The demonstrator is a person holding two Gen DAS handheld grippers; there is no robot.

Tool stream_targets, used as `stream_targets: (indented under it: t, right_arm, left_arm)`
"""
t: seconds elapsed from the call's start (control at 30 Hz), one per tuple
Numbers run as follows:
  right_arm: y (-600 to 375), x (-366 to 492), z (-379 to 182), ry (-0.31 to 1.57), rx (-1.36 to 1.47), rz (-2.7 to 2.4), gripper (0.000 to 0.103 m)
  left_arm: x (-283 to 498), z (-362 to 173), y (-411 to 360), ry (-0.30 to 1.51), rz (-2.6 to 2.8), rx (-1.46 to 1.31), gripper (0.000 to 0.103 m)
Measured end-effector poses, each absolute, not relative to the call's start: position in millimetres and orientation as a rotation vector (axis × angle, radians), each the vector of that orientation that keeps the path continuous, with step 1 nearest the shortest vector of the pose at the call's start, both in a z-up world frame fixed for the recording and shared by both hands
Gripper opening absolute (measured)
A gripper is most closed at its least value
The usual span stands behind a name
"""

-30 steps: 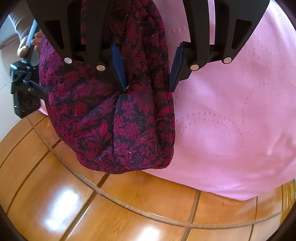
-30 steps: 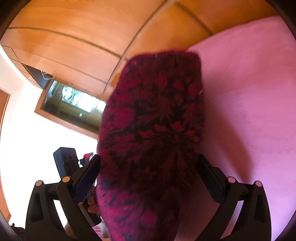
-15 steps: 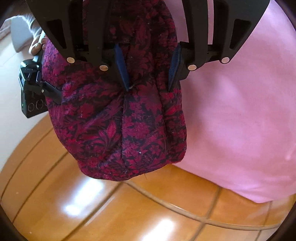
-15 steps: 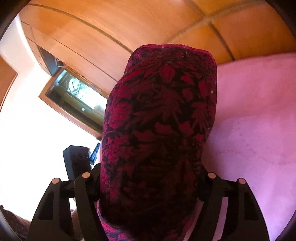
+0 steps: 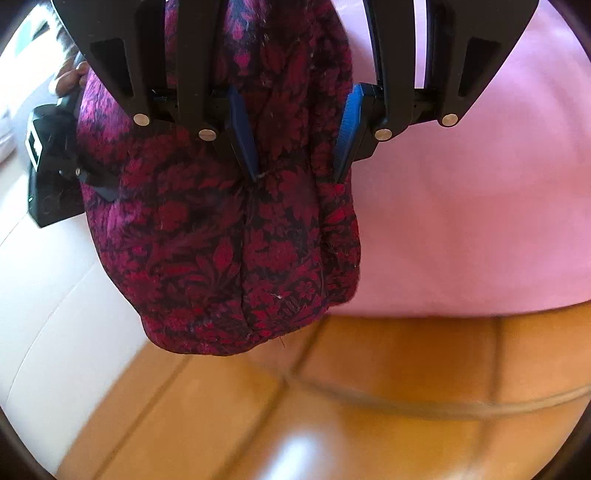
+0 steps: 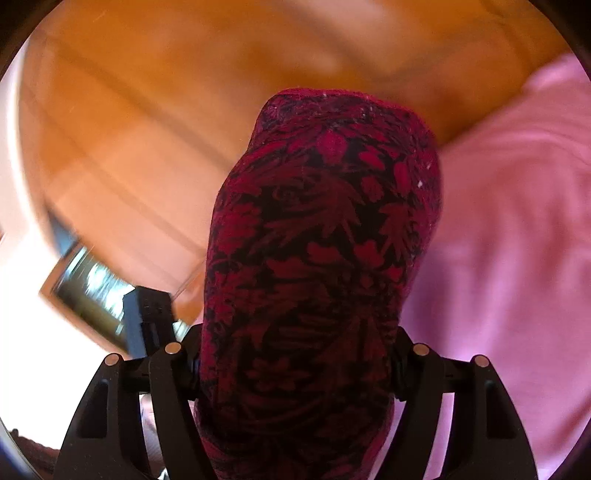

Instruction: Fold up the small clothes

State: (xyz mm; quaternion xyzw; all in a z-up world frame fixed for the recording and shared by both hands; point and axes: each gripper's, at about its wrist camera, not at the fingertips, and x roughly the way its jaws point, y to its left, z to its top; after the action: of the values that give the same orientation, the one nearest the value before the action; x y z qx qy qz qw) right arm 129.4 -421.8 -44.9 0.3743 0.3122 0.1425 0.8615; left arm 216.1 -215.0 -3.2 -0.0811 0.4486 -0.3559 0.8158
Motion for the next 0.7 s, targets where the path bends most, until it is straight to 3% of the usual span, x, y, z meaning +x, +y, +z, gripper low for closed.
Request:
stream_targets:
  t: [0.1,0.17,0.33,0.53,0.7]
  right_arm:
    - [-457,109,-88,0.715,0.850,0.163,0.072]
    - [-467,93,-106,0.716,0.879,0.116,0.081]
    - [-461,62,-85,0.686,0.782,-0.012,0.085]
    - [-417,58,-14,0.622,0.484,-0.121,0.061]
    - [-369,108,-25,0.745,0.286,-0.118,0.048]
  left_arm:
    - [211,-23,-261,0.993,-0.733,-0.037,0.034]
    - [207,-21,-267,0.974,-0.739,-0.018,0.034]
    - [178,-7,-271,0.889,-0.713,0.061,0.032]
    - [165,-7,-266,0.843,-0.669,0.091,0.031]
    - [164,-4,-258,0.849,-0.654,0.079,0.031]
